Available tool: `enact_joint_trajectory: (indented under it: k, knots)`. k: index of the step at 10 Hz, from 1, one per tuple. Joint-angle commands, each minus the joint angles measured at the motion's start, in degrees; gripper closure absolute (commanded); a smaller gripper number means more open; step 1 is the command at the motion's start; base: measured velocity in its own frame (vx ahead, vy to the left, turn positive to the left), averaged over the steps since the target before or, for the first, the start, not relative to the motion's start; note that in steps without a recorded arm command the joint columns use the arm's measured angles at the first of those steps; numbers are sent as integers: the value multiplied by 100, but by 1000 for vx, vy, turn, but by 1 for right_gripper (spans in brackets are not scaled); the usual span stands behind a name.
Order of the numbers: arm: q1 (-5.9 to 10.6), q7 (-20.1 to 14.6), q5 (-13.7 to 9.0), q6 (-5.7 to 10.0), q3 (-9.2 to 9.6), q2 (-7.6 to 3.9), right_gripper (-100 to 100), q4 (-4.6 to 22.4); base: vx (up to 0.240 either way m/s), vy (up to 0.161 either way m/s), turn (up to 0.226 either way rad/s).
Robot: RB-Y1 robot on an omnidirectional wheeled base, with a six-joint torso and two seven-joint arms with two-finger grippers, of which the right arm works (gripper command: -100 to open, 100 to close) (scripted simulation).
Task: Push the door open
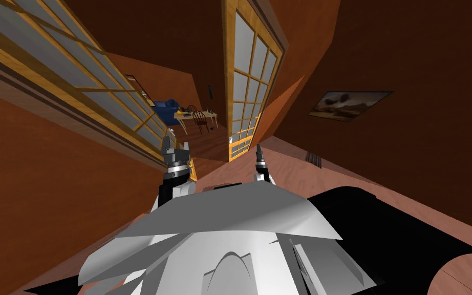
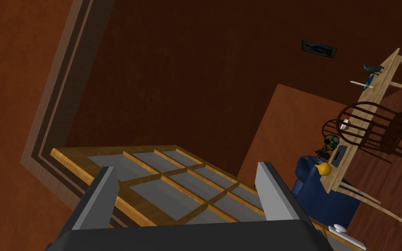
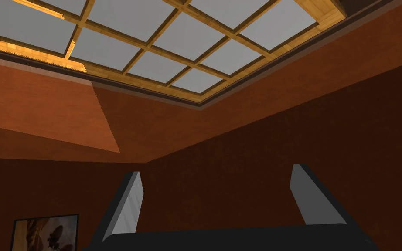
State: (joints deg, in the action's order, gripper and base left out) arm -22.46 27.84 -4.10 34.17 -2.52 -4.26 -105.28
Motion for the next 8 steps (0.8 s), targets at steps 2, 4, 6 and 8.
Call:
enact_joint_trajectory:
  k: [2,4,6,8]
  knots:
    - [45,326,-36,64,1,-19,-100,241,52,-46,164]
    - [127,687,-86,128,-11,-47,-100,556,59,-47,163]
    - [211,1029,-136,193,-23,-73,-100,876,77,-52,203]
    - [253,1284,-162,226,-29,-85,-100,1039,49,-51,105]
